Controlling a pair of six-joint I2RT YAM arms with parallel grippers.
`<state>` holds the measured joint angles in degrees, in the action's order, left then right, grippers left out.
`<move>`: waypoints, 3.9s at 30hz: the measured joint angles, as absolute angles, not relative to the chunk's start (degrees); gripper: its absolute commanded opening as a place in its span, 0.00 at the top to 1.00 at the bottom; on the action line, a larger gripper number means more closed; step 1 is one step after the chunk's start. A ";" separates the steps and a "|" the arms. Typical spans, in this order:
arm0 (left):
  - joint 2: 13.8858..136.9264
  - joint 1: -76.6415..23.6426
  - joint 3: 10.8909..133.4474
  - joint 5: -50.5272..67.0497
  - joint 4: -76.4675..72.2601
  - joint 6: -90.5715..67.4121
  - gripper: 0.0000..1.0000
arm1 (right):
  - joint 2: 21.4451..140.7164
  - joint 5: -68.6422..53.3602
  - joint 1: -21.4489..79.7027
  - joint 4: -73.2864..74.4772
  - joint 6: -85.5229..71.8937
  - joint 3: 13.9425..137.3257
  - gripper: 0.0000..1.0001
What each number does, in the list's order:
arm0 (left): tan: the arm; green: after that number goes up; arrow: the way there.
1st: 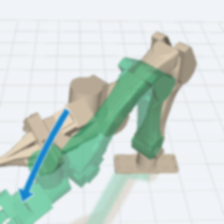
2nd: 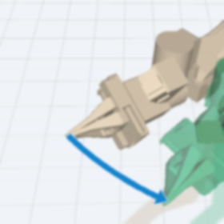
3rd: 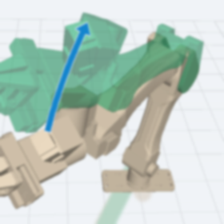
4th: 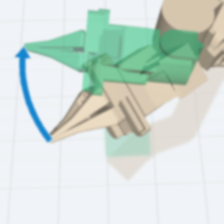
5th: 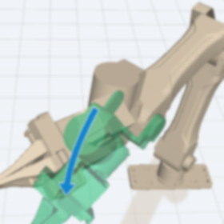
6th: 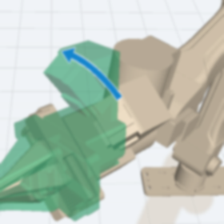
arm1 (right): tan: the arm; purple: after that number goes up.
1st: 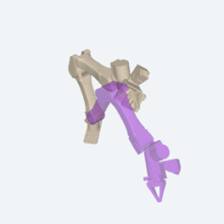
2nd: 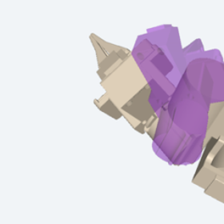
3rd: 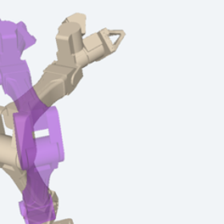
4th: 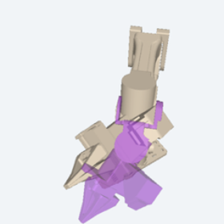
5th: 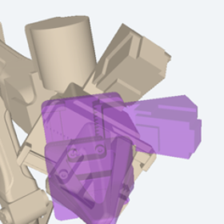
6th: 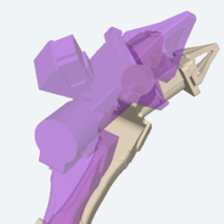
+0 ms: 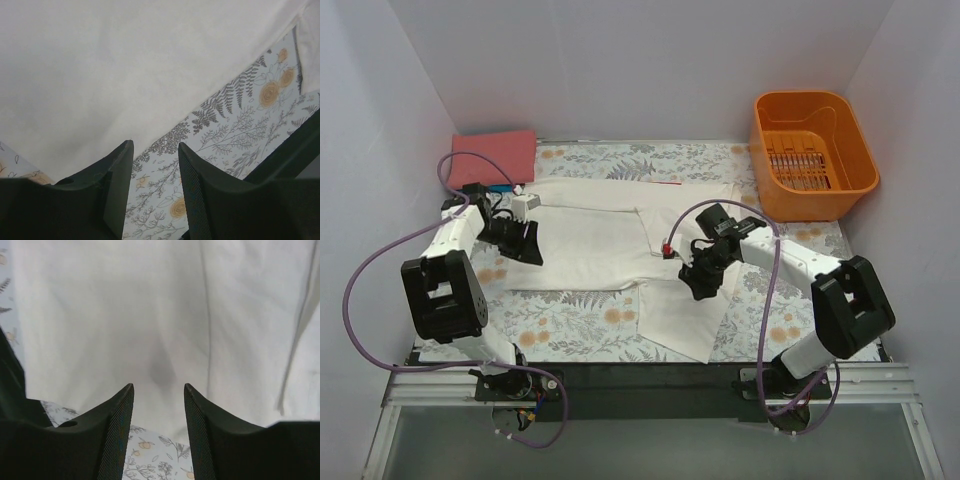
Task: Fold and stack the t-shirts
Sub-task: Fold the tshirt
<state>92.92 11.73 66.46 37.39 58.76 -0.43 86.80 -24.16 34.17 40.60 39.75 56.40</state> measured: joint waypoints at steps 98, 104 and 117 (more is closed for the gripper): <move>87.79 23.24 51.05 28.69 63.64 61.65 1.00 | 66.59 -16.05 34.57 50.68 49.08 45.32 0.99; 88.40 25.19 58.57 30.59 67.85 61.47 1.00 | 65.82 -16.47 30.41 52.71 51.37 47.88 0.99; 97.56 25.39 74.72 37.19 71.96 57.76 1.00 | 76.64 -17.78 23.73 54.33 56.47 64.77 0.99</move>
<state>97.56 25.39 74.72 37.19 71.96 57.76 76.64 -17.78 23.73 54.33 56.47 64.77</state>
